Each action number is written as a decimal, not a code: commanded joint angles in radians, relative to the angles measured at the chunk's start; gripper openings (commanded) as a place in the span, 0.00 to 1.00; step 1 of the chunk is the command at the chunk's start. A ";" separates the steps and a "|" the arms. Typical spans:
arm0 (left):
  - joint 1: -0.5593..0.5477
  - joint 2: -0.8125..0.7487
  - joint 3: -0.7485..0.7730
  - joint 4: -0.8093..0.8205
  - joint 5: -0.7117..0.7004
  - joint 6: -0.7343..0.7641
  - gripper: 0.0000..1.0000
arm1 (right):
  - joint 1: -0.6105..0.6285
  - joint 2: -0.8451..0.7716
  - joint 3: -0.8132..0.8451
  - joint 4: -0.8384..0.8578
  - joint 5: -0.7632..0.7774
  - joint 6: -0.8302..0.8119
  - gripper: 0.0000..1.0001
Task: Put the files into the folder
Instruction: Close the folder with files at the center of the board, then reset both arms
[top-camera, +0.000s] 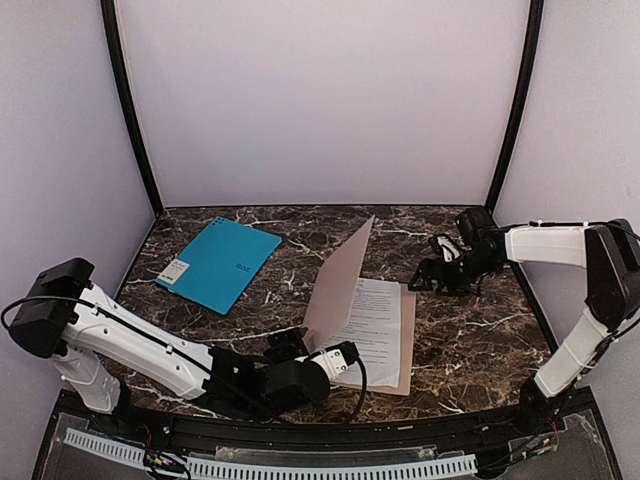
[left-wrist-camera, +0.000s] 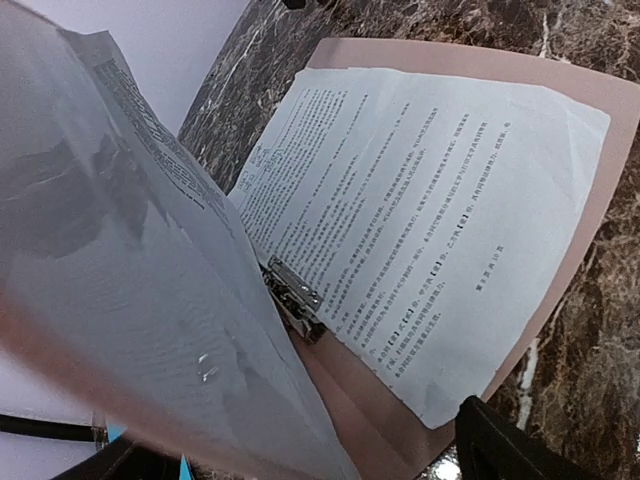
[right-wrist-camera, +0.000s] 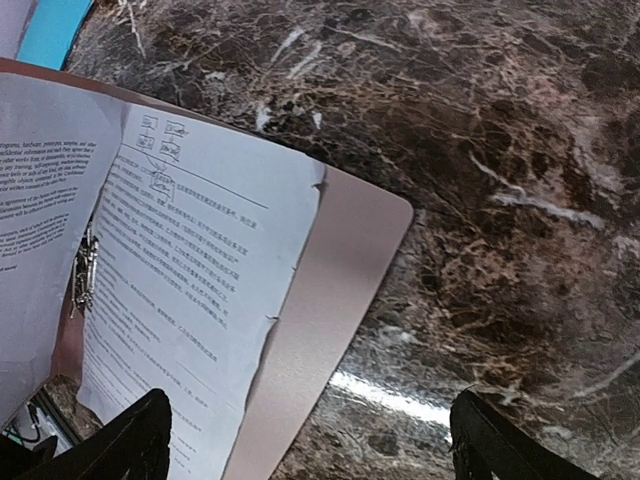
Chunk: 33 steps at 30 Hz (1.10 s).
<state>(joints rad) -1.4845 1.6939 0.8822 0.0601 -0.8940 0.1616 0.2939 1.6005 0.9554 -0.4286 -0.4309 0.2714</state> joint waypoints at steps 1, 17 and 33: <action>-0.039 -0.049 0.033 -0.160 0.096 -0.007 0.98 | -0.004 -0.048 0.027 -0.091 0.160 0.010 0.94; -0.014 -0.312 -0.035 -0.238 0.385 -0.191 0.99 | 0.006 -0.211 -0.018 -0.165 0.225 0.059 0.98; 0.452 -0.555 -0.072 -0.188 0.439 -0.406 0.99 | 0.192 -0.406 -0.193 0.156 0.328 0.041 0.99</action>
<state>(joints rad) -1.1194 1.2018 0.8364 -0.1490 -0.4191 -0.2203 0.4805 1.2697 0.7742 -0.3935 -0.1726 0.3630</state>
